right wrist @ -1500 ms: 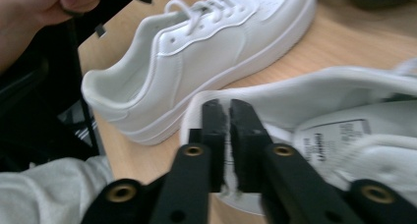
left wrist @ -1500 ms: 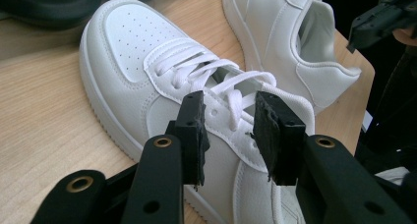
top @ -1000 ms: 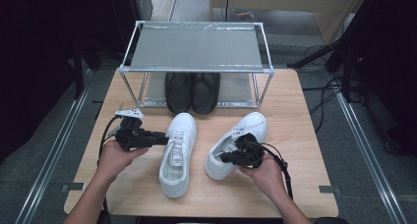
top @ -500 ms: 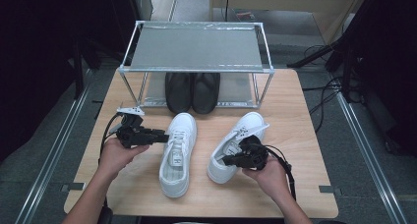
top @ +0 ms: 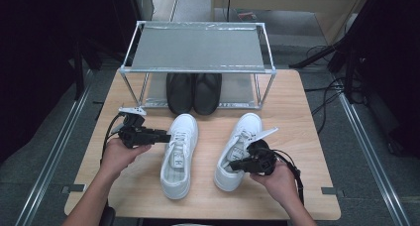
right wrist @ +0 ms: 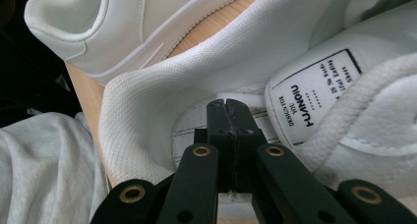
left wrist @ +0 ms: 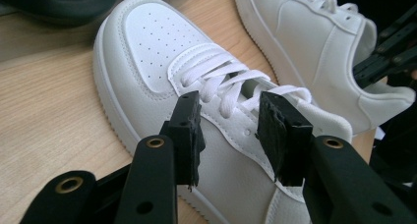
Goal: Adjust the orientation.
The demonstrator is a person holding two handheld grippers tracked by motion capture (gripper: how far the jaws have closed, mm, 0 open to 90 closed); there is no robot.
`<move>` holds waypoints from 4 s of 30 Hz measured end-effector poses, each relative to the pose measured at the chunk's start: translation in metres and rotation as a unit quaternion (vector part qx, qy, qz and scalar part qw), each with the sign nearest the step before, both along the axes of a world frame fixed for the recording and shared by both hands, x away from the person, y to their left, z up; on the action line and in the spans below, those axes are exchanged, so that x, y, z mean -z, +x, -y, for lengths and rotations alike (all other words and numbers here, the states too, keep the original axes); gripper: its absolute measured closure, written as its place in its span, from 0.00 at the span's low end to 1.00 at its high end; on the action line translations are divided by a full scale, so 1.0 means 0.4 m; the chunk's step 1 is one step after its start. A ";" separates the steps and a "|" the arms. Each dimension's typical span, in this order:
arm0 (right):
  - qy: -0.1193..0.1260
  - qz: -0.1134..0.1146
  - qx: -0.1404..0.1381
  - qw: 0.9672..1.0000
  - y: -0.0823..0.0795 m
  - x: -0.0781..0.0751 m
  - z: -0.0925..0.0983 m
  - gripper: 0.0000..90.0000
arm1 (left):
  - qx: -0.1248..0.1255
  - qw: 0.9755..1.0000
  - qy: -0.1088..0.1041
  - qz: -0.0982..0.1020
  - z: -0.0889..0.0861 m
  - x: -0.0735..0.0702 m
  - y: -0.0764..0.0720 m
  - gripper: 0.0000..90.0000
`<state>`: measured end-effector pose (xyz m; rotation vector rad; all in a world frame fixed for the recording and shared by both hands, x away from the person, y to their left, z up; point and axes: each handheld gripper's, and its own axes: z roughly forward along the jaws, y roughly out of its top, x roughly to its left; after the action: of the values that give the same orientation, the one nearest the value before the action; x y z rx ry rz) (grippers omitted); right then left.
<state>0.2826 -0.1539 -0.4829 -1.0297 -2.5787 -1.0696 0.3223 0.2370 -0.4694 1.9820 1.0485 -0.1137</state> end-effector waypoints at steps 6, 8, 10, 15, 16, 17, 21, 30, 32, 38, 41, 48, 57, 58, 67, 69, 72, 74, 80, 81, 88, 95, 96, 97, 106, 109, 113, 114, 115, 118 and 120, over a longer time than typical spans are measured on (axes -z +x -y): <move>-0.004 -0.004 0.005 1.000 -0.007 -0.002 0.020 1.00 | 0.003 1.000 -0.002 0.002 0.003 -0.001 0.005 0.68; -0.005 -0.006 0.008 1.000 -0.009 -0.003 0.027 1.00 | 0.006 1.000 -0.001 0.001 0.004 -0.001 0.008 0.69; -0.007 -0.004 0.009 1.000 -0.012 -0.003 0.037 1.00 | 0.007 1.000 -0.003 0.002 0.005 -0.002 0.010 0.69; -0.014 -0.007 0.026 1.000 -0.020 -0.007 0.067 1.00 | 0.007 1.000 -0.003 -0.001 0.007 -0.001 0.016 0.70; -0.016 -0.005 0.027 1.000 -0.020 -0.007 0.074 1.00 | 0.009 1.000 -0.003 -0.002 0.007 -0.001 0.017 0.70; -0.016 -0.008 0.032 0.999 -0.021 -0.008 0.080 1.00 | 0.009 1.000 -0.003 -0.001 0.008 -0.001 0.018 0.70; 0.003 -0.002 0.028 1.000 -0.026 -0.016 0.088 0.98 | 0.009 1.000 -0.004 -0.003 0.008 -0.001 0.017 0.72; 0.037 0.058 0.071 0.995 -0.013 -0.091 0.171 1.00 | 0.000 1.000 -0.009 -0.010 -0.026 -0.005 0.003 0.86; 0.014 0.060 0.088 0.994 -0.001 -0.077 0.193 1.00 | -0.002 1.000 -0.010 -0.011 -0.032 0.000 0.000 0.88; -0.025 0.033 0.098 0.994 0.032 -0.019 0.213 1.00 | -0.017 0.999 0.009 -0.026 -0.038 0.034 -0.010 0.91; -0.030 0.023 0.088 0.995 0.045 0.001 0.200 1.00 | -0.021 0.999 0.030 -0.036 -0.037 0.061 -0.017 0.91; -0.028 0.018 0.081 0.996 0.060 0.011 0.187 1.00 | -0.005 0.995 0.058 -0.076 -0.022 0.101 -0.020 0.92; -0.026 0.016 0.077 0.997 0.073 0.014 0.183 1.00 | -0.006 0.995 0.066 -0.071 -0.002 0.098 -0.032 1.00; -0.026 0.016 0.076 0.997 0.073 0.014 0.182 1.00 | -0.008 0.995 0.066 -0.071 -0.001 0.099 -0.032 1.00; -0.023 0.018 0.080 0.996 0.077 0.015 0.165 1.00 | 0.021 0.996 0.052 -0.068 0.074 0.100 -0.036 0.97; -0.023 0.020 0.079 0.996 0.078 0.015 0.166 1.00 | 0.022 0.996 0.057 -0.058 0.096 0.099 -0.040 0.97; -0.022 0.019 0.081 0.996 0.077 0.015 0.164 1.00 | 0.019 0.996 0.063 -0.051 0.112 0.097 -0.042 0.97; -0.022 0.019 0.080 0.996 0.077 0.015 0.164 1.00 | 0.014 0.997 0.059 -0.052 0.119 0.098 -0.043 0.97; -0.002 0.020 0.089 0.996 0.077 -0.001 0.178 1.00 | 0.048 0.996 0.047 -0.058 0.078 0.084 -0.063 0.95; 0.004 0.019 0.088 0.996 0.077 -0.004 0.179 1.00 | 0.053 0.996 0.052 -0.058 0.070 0.084 -0.071 0.95; 0.001 0.012 0.077 0.997 0.077 -0.002 0.182 1.00 | 0.078 0.994 0.033 -0.076 0.071 0.094 -0.123 0.97; 0.006 0.000 0.062 0.998 0.089 0.015 0.171 1.00 | 0.057 0.995 0.035 -0.072 0.087 0.099 -0.125 0.99; 0.005 0.000 0.061 0.998 0.089 0.015 0.169 1.00 | 0.060 0.995 0.033 -0.073 0.091 0.100 -0.125 0.98; 0.006 0.001 0.060 0.998 0.090 0.015 0.168 1.00 | 0.060 0.995 0.033 -0.072 0.096 0.100 -0.126 0.98; 0.008 0.002 0.027 1.000 0.088 0.019 0.113 1.00 | 0.068 0.995 0.034 -0.066 0.129 0.102 -0.127 0.98; 0.007 0.006 0.023 1.000 0.087 0.019 0.102 1.00 | 0.072 0.995 0.034 -0.064 0.151 0.103 -0.127 0.98; 0.005 0.009 0.022 1.000 0.089 0.019 0.097 1.00 | 0.071 0.995 0.035 -0.061 0.158 0.103 -0.129 0.99; 0.006 0.008 0.021 1.000 0.090 0.020 0.098 1.00 | 0.071 0.995 0.034 -0.064 0.158 0.103 -0.129 1.00; 0.006 0.006 0.022 1.000 0.091 0.020 0.099 1.00 | 0.074 0.995 0.033 -0.064 0.161 0.104 -0.129 1.00; 0.003 0.010 0.035 0.999 0.094 0.017 0.103 1.00 | 0.083 0.994 0.030 -0.066 0.179 0.105 -0.135 1.00; 0.003 0.011 0.047 0.999 0.100 0.016 0.110 1.00 | 0.091 0.993 0.036 -0.060 0.194 0.105 -0.140 1.00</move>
<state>0.3225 -0.1981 -0.4893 -1.1545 -2.5652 -1.1172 0.2661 0.1594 -0.5113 2.1555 0.9561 -0.3004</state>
